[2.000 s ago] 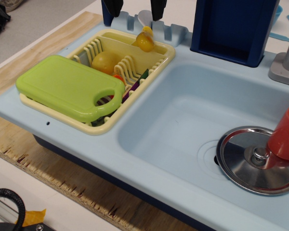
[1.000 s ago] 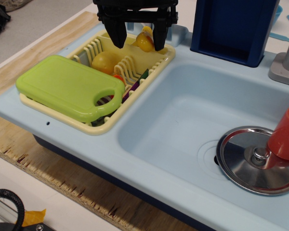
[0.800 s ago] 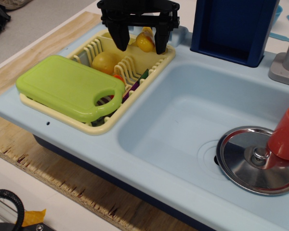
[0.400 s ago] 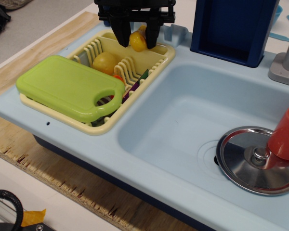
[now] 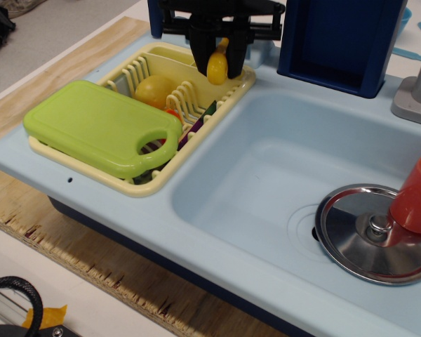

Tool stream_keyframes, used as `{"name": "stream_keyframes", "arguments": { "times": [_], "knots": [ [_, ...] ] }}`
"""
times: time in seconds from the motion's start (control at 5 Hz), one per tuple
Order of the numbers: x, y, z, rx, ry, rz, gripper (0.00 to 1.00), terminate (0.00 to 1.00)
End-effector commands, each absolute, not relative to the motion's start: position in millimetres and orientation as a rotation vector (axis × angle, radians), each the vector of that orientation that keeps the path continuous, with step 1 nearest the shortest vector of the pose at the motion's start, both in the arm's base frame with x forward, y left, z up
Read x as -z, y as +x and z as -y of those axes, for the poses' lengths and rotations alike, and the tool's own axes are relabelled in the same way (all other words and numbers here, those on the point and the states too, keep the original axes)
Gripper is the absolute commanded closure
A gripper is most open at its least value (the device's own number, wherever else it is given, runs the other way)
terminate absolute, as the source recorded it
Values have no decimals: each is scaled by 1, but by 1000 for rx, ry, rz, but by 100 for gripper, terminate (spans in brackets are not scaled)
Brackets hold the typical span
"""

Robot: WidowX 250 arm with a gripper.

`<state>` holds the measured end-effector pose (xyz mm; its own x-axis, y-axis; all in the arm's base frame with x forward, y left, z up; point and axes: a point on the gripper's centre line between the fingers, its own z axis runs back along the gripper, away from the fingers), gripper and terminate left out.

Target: Put knife on cutting board

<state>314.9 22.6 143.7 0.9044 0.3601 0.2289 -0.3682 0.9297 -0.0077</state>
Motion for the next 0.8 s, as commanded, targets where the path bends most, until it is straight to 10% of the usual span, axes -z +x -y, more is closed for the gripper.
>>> {"name": "stream_keyframes", "arguments": {
  "times": [0.0, 0.6],
  "knots": [
    [-170, 278, -15, -487, 61, 305, 100, 0],
    [-166, 216, -34, -766, 105, 327, 100, 0]
  ]
}}
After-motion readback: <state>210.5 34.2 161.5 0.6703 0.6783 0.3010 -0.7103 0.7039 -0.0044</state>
